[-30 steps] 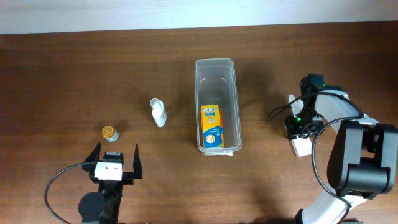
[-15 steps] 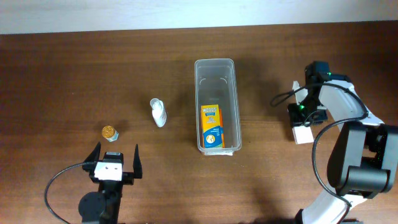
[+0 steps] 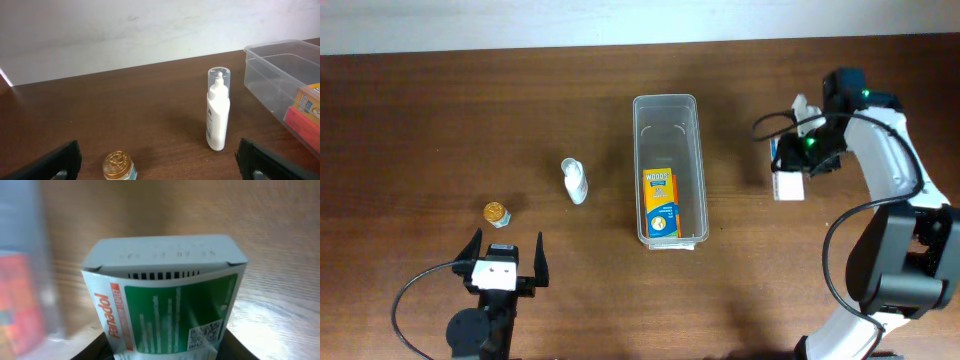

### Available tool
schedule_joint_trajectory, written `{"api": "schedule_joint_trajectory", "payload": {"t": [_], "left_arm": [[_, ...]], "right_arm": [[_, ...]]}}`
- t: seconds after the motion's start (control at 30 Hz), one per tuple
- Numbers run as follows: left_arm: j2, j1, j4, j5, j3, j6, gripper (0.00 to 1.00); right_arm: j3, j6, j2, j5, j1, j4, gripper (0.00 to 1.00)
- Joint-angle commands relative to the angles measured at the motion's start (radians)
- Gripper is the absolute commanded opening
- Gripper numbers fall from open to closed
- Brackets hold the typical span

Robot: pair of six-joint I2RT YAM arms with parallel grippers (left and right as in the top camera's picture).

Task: Pack container
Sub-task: 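Lift the Panadol box and carry it over the container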

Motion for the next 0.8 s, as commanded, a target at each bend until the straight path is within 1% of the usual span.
{"api": "schedule_joint_trajectory", "payload": {"t": [0.0, 0.17, 0.37, 0.6, 0.77], "left_arm": [[-0.005, 0.005, 0.000, 0.004, -0.010, 0.016, 0.99], [-0.005, 0.005, 0.000, 0.004, -0.010, 0.016, 0.99], [-0.005, 0.005, 0.000, 0.004, -0.010, 0.016, 0.99], [-0.005, 0.005, 0.000, 0.004, -0.010, 0.016, 0.99], [-0.005, 0.005, 0.000, 0.004, -0.010, 0.016, 0.99]], "right_arm": [[0.084, 0.011, 0.003, -0.200, -0.003, -0.036, 0.43], [0.173, 0.011, 0.003, -0.461, -0.003, -0.120, 0.43], [0.207, 0.011, 0.001, -0.724, 0.008, -0.231, 0.43], [0.207, 0.011, 0.001, -0.784, 0.089, -0.292, 0.43], [0.207, 0.011, 0.001, -0.809, 0.177, -0.262, 0.43]]}}
